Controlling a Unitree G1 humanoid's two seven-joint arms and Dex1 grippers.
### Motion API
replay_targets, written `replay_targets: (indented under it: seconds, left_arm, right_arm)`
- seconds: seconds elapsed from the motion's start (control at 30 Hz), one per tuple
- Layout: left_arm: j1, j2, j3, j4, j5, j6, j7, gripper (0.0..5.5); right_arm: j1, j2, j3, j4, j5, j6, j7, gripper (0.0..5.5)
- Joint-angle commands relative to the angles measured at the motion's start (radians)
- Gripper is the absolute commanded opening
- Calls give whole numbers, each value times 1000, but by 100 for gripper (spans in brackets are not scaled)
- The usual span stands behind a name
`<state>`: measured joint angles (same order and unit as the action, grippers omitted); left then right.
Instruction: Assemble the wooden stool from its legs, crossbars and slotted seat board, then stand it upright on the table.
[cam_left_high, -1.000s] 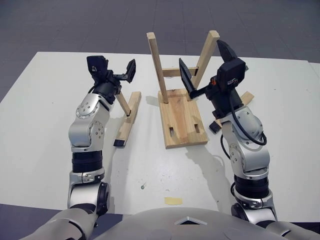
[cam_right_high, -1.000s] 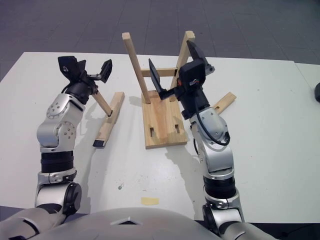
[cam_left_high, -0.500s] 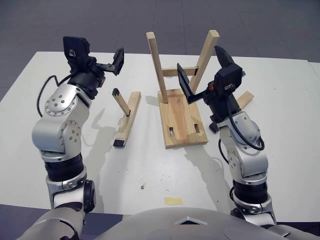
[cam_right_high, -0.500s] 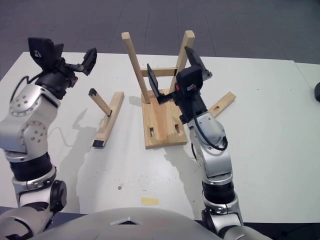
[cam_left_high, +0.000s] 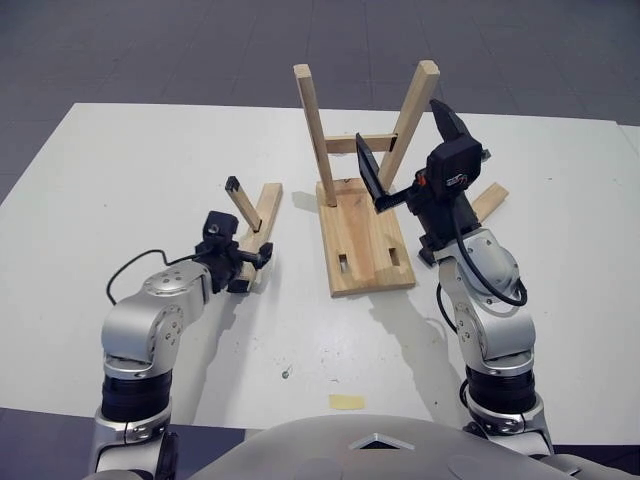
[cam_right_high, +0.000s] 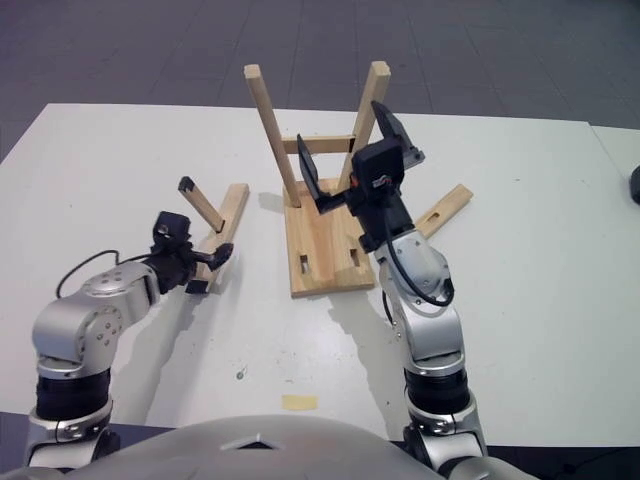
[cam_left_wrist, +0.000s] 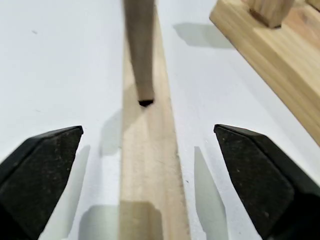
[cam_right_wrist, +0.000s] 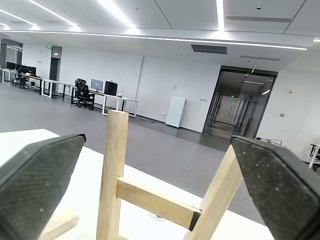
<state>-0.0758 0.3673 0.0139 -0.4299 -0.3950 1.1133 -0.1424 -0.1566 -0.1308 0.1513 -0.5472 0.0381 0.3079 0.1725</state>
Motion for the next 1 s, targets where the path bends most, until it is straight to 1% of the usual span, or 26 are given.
replay_targets:
  seconds: [0.03,0.17,0.23,0.3,0.4,0.47,0.63,0.73,0.8,0.83,0.93,1.0]
  left_arm:
    - [11,15,5,78,21,-8,-22,421]
    - [-2,66,-6,84,31,-6,-60,354]
    - [-12,81,-5,56,-9,18,-107,319]
    - [-18,120,-13,30,-28,34,-154,282]
    - [1,189,-28,57,-23,31,-219,235]
    - [20,210,-23,83,-31,33,-253,206]
    - [35,243,-35,83,-9,3,-271,205]
    - [-7,204,31,73,-28,-49,-256,205]
    - [-80,178,77,93,20,-134,-185,205]
    - [-119,168,94,105,60,-180,-133,204]
    - [-226,119,143,83,106,-264,-31,204]
    - [-296,99,144,52,157,-358,24,204]
  right_arm:
    - [-7,4,-7,-1,-3,14,-5,540]
    - [-5,4,-12,-1,-4,14,-12,540]
    - [-5,4,-10,-2,-5,15,-14,540]
    - [-6,4,-8,-5,-8,17,-16,540]
    - [-10,1,-10,-13,-18,17,-21,540]
    - [-19,1,-11,-21,-23,18,-24,540]
    - [-21,3,-8,-23,-27,15,-28,540]
    - [-11,7,-7,-24,-26,17,-33,540]
    - [-11,13,-19,-32,-8,27,-33,540]
    - [-19,24,-42,-35,23,41,-35,540]
    - [-89,56,-160,-32,177,118,-31,540]
    - [-160,63,-249,-32,349,207,-13,540]
